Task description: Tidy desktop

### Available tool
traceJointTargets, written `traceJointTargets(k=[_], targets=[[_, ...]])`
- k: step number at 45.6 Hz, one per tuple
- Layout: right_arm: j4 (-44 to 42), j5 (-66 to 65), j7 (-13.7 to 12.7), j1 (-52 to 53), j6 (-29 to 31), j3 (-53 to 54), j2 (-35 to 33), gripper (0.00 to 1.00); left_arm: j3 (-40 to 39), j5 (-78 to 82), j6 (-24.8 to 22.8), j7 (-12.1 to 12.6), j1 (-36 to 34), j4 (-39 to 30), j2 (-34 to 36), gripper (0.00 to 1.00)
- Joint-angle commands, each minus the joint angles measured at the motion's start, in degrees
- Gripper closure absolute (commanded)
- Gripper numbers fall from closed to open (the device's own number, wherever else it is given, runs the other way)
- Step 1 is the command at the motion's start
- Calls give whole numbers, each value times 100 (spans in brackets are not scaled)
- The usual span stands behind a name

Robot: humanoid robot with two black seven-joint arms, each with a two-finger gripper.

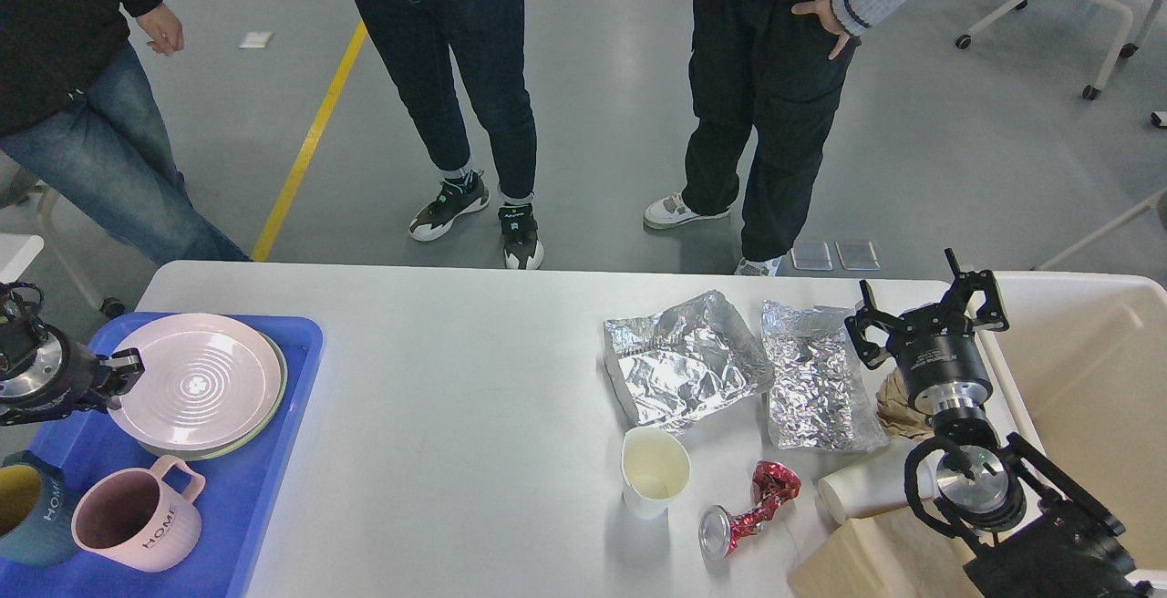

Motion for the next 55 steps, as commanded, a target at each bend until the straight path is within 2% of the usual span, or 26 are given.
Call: traceJointTargets(k=[1, 9, 13, 17, 21, 25, 31, 37, 39, 49, 55], targets=[[1, 0, -7, 0, 0, -1, 0, 0, -9, -1, 3, 39, -9, -14, -43, 79], [-8, 0, 2, 0, 0, -1, 0, 0, -35, -18, 169, 39, -61, -14, -70, 55], [1, 0, 2, 0, 0, -1, 0, 0, -35, -36, 213, 13, -88, -14, -52, 38], [1, 0, 2, 0, 0, -1, 0, 0, -26, -36, 205, -5, -219, -14, -26, 28], [1, 0, 2, 0, 0, -1, 0, 0, -26, -45, 152, 22, -456, -14, 9, 22], [1, 0, 2, 0, 0, 8, 0, 0, -131, -115, 117, -31, -773, -14, 27, 12], [-8, 0, -7, 0, 0, -1, 0, 0, -833, -106, 90, 57, -861, -23, 71, 6], [1, 0, 2, 0, 0, -1, 0, 0, -2194, -106, 90, 31, -756, -40, 325, 5], [1, 0, 2, 0, 0, -1, 0, 0, -2870, -106, 90, -31, -642, -58, 343, 4], [-8, 0, 2, 0, 0, -1, 0, 0, -6746, -98, 47, -31, 219, -84, 352, 4], [-8, 0, 2, 0, 0, -1, 0, 0, -8558, -98, 47, -31, 571, -75, 273, 4]])
